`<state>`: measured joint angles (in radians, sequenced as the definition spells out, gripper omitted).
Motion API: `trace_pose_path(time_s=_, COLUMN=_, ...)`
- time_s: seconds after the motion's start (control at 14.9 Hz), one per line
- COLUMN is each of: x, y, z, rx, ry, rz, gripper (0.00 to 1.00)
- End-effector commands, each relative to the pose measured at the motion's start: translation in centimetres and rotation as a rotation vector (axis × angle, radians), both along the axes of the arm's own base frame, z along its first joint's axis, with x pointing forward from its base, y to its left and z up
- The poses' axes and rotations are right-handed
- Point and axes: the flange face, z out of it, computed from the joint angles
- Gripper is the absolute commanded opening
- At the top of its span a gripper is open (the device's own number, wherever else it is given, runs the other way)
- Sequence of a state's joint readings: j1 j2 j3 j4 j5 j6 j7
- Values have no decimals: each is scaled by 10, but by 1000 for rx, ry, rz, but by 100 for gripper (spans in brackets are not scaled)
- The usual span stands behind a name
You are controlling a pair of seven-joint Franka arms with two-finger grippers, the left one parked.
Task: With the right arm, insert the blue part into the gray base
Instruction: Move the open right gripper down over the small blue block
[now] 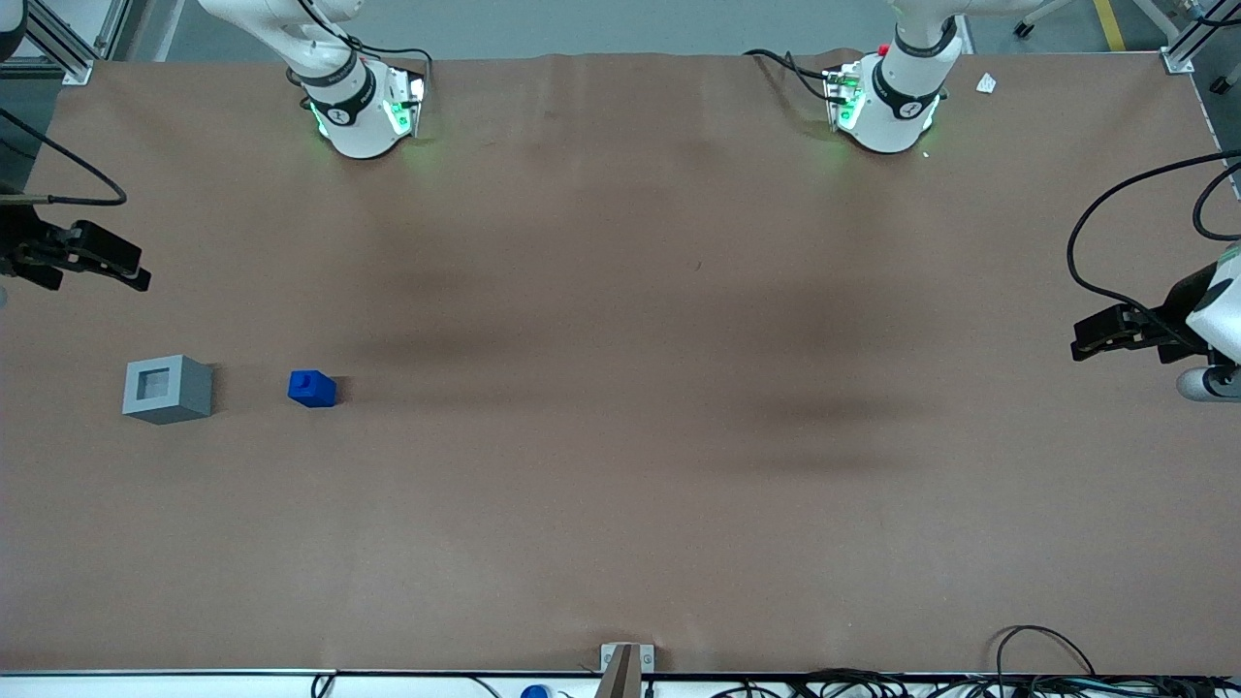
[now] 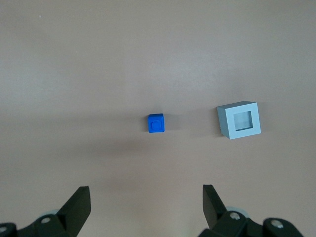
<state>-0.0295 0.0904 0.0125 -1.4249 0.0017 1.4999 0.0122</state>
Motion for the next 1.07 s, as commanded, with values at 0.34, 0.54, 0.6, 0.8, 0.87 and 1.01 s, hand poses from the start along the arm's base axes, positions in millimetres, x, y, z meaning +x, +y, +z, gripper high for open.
trace_pose_path(time_s=0.34, x=7, y=-30, z=-27, rx=21, ry=50, rz=-51, gripper=100)
trace_pose_path(time_s=0.54, x=21, y=-45, z=-68, rx=38, ry=62, rz=-79, gripper=100)
trace_pose_path(time_s=0.6, x=29, y=-45, z=-81, rx=38, ry=62, rz=-76, gripper=100)
trace_pose_path(time_s=0.8, x=46, y=-34, z=-119, rx=37, ry=55, rz=-60, gripper=100)
trace_pose_path(time_s=0.87, x=52, y=-32, z=-142, rx=38, ry=55, rz=-57, gripper=100)
trace_pose_path(time_s=1.01, x=53, y=-24, z=-175, rx=37, ry=60, rz=-44, gripper=100)
